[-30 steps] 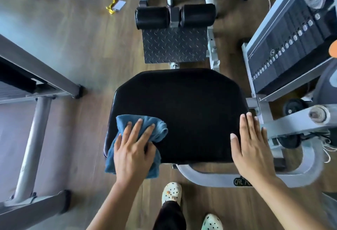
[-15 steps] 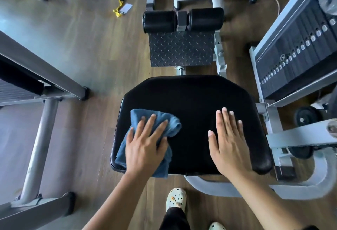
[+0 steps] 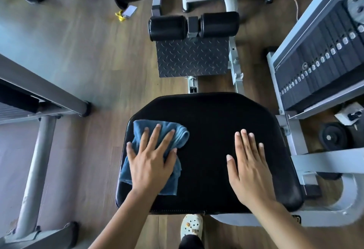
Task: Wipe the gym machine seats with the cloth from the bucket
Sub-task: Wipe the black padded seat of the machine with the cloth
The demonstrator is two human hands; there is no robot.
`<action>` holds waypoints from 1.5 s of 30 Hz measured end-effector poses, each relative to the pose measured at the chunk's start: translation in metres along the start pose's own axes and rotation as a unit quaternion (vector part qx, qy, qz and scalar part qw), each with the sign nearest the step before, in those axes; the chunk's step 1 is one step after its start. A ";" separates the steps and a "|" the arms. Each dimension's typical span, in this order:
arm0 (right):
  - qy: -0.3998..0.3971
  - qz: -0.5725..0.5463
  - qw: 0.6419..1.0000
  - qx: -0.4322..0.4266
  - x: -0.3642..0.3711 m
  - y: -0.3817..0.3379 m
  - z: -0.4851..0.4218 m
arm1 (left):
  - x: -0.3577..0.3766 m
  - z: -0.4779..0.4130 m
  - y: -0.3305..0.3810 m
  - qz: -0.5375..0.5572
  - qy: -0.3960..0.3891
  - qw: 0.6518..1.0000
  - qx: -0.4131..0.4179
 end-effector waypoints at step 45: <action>0.023 0.006 0.998 0.054 -0.013 0.031 -0.015 | 0.016 -0.106 0.031 0.043 0.019 0.999 -0.027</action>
Point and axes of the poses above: each hand's wrist, its own z-axis away from the middle knuckle, its own x-axis out of the palm, y = z × x, the point moved 6 cm from there along -z, towards the middle knuckle, and after that the axes turned 11 degrees about x, right-handed, at the moved point
